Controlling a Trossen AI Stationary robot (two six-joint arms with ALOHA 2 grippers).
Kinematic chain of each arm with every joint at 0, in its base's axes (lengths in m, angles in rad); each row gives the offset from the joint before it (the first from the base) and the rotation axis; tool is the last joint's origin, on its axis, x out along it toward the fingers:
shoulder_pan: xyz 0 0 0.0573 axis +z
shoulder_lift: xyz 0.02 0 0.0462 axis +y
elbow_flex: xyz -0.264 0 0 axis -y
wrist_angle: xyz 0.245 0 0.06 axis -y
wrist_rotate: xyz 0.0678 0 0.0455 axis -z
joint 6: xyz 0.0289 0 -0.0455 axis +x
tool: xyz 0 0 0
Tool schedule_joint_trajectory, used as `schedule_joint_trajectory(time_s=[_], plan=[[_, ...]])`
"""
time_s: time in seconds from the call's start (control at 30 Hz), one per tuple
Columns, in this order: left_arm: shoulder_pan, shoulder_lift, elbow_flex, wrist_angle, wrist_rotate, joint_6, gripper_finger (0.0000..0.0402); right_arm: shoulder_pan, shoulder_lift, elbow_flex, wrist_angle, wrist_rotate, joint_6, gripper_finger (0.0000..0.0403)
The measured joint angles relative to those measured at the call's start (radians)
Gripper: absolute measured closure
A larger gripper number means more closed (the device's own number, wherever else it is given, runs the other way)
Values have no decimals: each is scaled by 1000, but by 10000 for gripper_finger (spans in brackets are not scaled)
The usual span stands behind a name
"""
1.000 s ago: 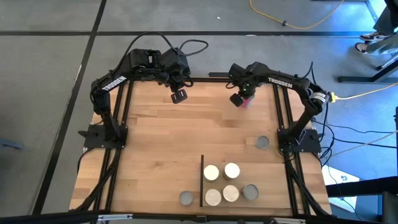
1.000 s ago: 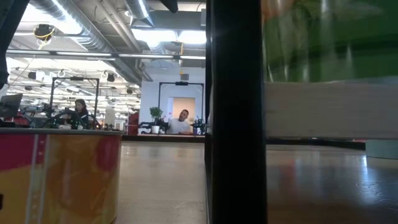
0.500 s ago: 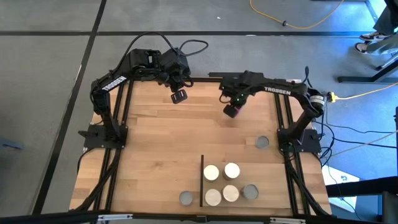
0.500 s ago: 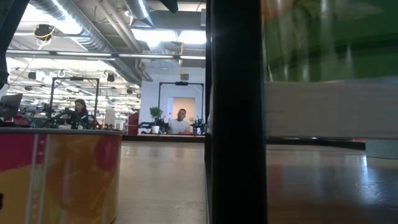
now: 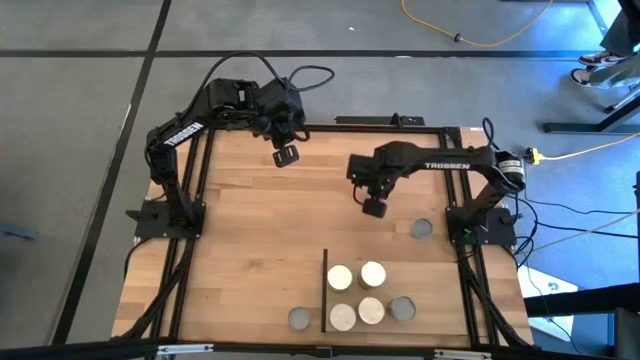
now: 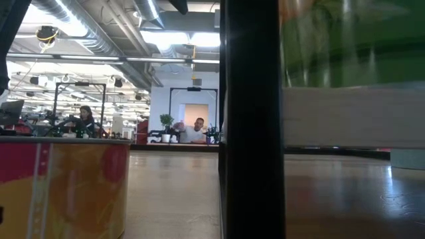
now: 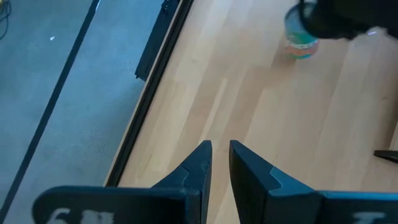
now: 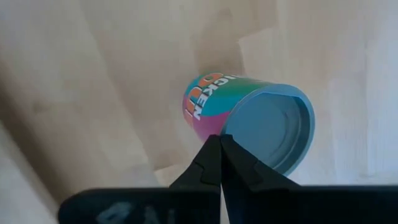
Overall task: Pick and place cans onto a shelf
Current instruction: Put the canned chicken soup on the shelf
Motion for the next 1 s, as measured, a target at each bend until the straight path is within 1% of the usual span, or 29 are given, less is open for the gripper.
schedule_joint_trajectory(time_s=[0.27,0.6,0.77,1.0], plan=[[0,0,0,-36,0,7,352,139,-77,0,-29,1,83,403],[-5,0,0,-34,0,1,352,363,-184,0,-68,1,266,403],[-5,0,0,-34,1,-2,352,497,-190,0,-91,1,373,403],[-5,0,0,-34,1,-32,352,665,-190,0,-88,0,562,403]])
